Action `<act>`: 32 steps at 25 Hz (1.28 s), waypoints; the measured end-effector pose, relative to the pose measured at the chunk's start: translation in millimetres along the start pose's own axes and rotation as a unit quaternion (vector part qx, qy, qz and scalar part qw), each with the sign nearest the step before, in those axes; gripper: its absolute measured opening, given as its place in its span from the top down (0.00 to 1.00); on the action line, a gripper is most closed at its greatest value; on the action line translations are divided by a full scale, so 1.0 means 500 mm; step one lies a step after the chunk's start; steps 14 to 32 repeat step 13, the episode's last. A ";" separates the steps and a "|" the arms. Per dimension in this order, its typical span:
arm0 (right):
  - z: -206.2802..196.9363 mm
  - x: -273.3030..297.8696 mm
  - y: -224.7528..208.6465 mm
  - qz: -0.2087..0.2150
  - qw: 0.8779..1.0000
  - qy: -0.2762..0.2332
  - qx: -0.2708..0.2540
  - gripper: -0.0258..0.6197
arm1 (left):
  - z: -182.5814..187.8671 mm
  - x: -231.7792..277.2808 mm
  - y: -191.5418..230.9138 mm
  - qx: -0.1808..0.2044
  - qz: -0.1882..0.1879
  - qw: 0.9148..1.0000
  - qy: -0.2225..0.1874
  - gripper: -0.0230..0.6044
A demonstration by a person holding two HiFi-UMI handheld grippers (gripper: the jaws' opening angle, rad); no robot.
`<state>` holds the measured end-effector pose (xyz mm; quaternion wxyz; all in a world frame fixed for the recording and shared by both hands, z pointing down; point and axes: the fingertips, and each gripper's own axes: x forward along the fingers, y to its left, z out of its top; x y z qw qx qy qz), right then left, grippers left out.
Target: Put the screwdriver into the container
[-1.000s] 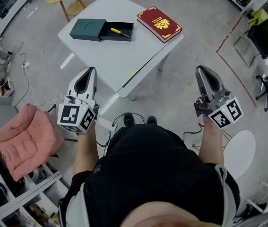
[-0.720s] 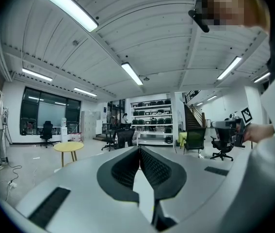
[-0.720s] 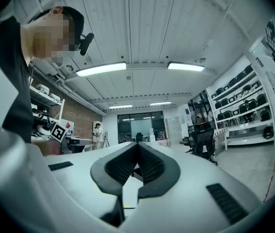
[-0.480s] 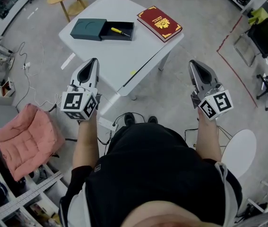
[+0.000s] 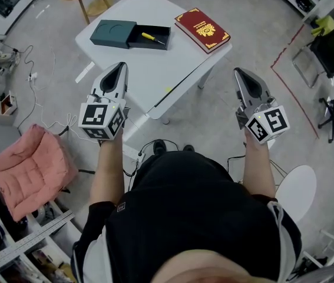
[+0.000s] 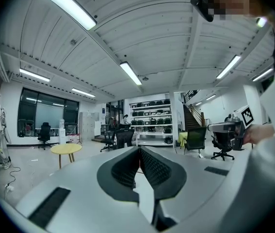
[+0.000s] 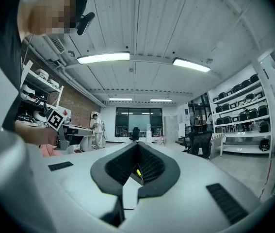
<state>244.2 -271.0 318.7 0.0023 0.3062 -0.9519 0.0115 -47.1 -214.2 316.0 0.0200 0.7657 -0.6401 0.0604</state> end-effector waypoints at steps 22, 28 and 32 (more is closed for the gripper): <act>0.000 0.011 0.002 0.008 1.000 0.001 0.006 0.91 | -0.006 -0.002 0.001 0.002 0.001 1.000 0.006 0.94; 0.000 0.011 0.002 0.008 1.000 0.001 0.006 0.91 | -0.006 -0.002 0.001 0.002 0.001 1.000 0.006 0.94; 0.000 0.011 0.002 0.008 1.000 0.001 0.006 0.91 | -0.006 -0.002 0.001 0.002 0.001 1.000 0.006 0.94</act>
